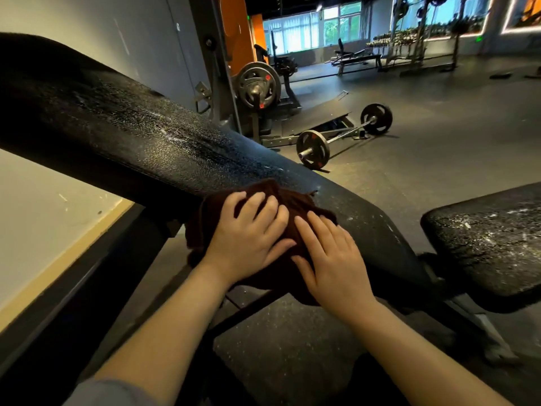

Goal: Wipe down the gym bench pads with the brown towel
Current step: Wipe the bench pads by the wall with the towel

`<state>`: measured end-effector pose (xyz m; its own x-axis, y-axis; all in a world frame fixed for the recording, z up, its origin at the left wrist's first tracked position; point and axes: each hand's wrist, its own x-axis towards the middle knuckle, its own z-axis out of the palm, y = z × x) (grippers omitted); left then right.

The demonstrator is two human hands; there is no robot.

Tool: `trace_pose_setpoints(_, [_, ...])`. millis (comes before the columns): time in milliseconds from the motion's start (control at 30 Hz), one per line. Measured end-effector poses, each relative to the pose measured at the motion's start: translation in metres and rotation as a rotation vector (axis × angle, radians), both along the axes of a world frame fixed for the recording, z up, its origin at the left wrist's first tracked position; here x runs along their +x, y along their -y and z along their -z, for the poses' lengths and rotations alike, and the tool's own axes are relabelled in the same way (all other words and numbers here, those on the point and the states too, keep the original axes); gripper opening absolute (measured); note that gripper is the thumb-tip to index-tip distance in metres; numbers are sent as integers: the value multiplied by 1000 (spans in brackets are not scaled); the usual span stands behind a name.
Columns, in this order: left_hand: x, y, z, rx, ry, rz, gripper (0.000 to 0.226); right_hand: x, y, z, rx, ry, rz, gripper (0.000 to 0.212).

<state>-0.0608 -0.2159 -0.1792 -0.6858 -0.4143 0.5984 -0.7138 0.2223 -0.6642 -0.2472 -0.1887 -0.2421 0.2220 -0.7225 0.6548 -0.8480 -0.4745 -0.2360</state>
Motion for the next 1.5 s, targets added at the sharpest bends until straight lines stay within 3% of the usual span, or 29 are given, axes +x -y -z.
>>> trace_pose_setpoints(233, [-86,11,56,-12,-40,115,48,-97,-4,66,47,22,120,54])
trace_pose_setpoints(467, [-132,10,88,54,-120,136,46,-124,-11,83,173,95,175,54])
trace_pose_setpoints(600, [-126,1,81,138,-38,156,48,-136,-25,81,335,90,164,62])
trace_pose_setpoints(700, [-104,-2,61,142,-78,239,45,-129,-28,57,409,173,149,74])
trace_pose_setpoints(900, [-56,-10,27,113,-21,274,33,-46,-20,21,470,253,215,80])
trace_pose_setpoints(1067, [-71,-11,31,124,-121,286,32,-64,-3,22,534,264,268,87])
trace_pose_setpoints(1233, [-100,-3,49,128,-139,291,39,-108,30,33,726,315,283,59])
trace_pose_setpoints(1367, [-107,10,59,-4,-125,326,41,-135,62,39,828,278,141,55])
trace_pose_setpoints(1500, [-109,17,65,-39,-100,305,44,-153,99,44,784,300,-69,40])
